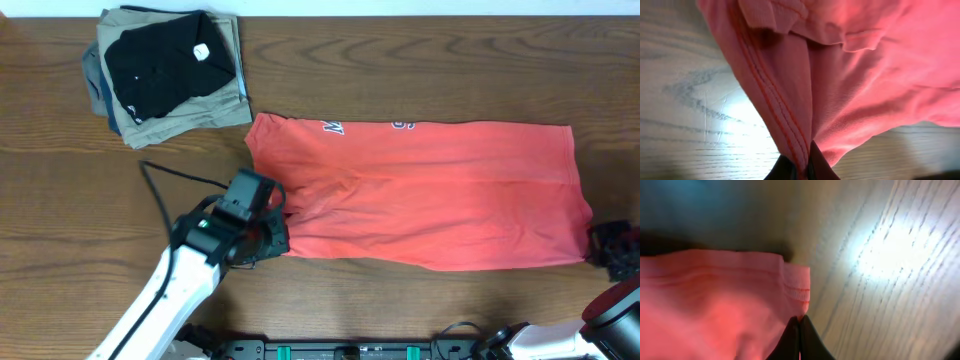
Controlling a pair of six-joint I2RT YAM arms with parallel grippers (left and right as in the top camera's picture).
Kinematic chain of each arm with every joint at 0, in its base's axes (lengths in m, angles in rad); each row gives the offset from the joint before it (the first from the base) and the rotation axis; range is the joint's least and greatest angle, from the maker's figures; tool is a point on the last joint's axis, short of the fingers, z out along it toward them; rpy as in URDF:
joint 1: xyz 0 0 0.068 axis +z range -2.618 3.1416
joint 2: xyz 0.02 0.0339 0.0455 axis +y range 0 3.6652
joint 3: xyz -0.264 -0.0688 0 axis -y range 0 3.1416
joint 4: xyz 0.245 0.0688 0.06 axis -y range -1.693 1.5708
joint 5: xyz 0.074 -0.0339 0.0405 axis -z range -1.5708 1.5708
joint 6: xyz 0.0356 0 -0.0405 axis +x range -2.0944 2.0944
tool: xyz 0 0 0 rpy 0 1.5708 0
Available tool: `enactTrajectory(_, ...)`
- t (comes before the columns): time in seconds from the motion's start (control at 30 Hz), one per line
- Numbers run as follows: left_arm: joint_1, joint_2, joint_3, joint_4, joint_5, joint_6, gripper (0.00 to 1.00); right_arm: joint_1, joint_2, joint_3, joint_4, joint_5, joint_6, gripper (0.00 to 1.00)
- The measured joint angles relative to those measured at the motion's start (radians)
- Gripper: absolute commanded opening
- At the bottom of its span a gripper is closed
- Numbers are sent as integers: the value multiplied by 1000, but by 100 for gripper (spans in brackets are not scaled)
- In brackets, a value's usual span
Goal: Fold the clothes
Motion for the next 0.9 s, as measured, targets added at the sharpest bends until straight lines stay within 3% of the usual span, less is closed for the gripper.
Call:
enactTrajectory(0.17,0,-41,0,60,-1,1,7,2,0,73,-45,-90,0,1)
enactTrajectory(0.37,0,-19,2,176,-48,1,6,29,0,76,21,-173,8,1)
enactTrajectory(0.8,0,172,5,526,-325,3,6,180,0,79,348,-207,48,1)
enactTrajectory(0.83,0,187,5,551,-337,3,7,190,0,79,363,-205,50,4)
enactTrajectory(0.9,0,224,6,606,-358,7,22,223,0,79,394,-199,58,21)
